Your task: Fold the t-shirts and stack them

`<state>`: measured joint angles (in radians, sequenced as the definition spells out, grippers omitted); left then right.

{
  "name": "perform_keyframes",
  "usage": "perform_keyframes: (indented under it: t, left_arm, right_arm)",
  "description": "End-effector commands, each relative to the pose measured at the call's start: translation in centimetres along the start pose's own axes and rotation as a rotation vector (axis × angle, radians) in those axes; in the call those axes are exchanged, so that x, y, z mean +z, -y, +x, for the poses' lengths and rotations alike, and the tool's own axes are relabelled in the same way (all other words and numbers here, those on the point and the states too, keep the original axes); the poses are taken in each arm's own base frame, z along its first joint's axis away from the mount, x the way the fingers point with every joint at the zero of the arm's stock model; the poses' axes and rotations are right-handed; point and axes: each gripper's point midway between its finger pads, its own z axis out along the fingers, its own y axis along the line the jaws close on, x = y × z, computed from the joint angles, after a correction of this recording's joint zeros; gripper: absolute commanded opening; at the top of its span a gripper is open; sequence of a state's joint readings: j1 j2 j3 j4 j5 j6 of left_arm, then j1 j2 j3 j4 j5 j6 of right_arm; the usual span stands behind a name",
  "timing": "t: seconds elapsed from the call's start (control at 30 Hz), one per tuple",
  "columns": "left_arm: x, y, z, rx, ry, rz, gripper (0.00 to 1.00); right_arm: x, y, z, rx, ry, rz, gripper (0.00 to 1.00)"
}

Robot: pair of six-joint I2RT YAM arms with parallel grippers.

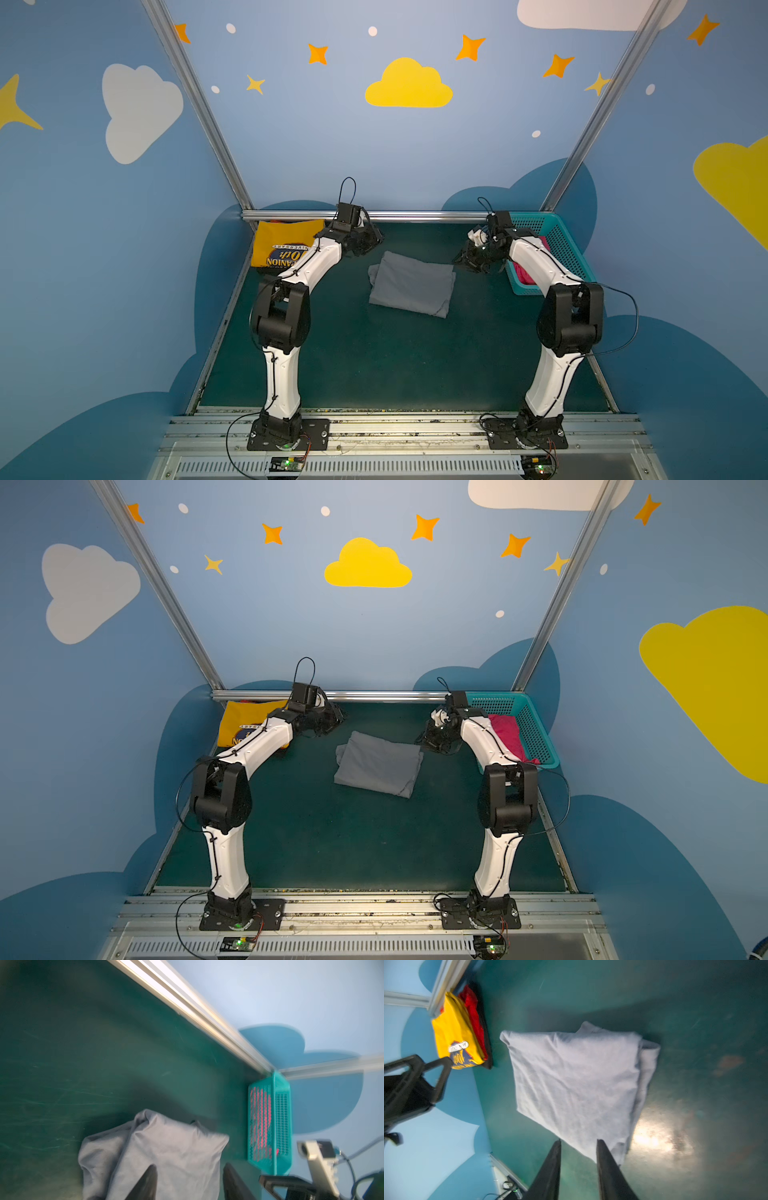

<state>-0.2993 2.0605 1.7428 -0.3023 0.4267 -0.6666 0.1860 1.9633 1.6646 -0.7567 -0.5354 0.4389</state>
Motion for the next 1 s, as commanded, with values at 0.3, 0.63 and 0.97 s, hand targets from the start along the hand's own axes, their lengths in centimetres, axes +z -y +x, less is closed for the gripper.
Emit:
perform_keyframes:
  t: [0.3,0.63,0.97]
  left_arm:
    - [10.1,-2.7,2.3,-0.093,-0.107,0.153,0.34]
    - [11.4,-8.0,2.1,-0.212,-0.07,0.105,0.32]
    - [6.5,-5.3,1.6,-0.172,-0.017,0.139,0.31]
  right_arm:
    - [7.9,0.3,3.8,0.042,-0.178,-0.056,0.0]
    - [9.9,4.3,5.5,0.083,-0.235,-0.001,0.0]
    - [8.5,3.2,3.6,0.037,-0.231,-0.034,0.02]
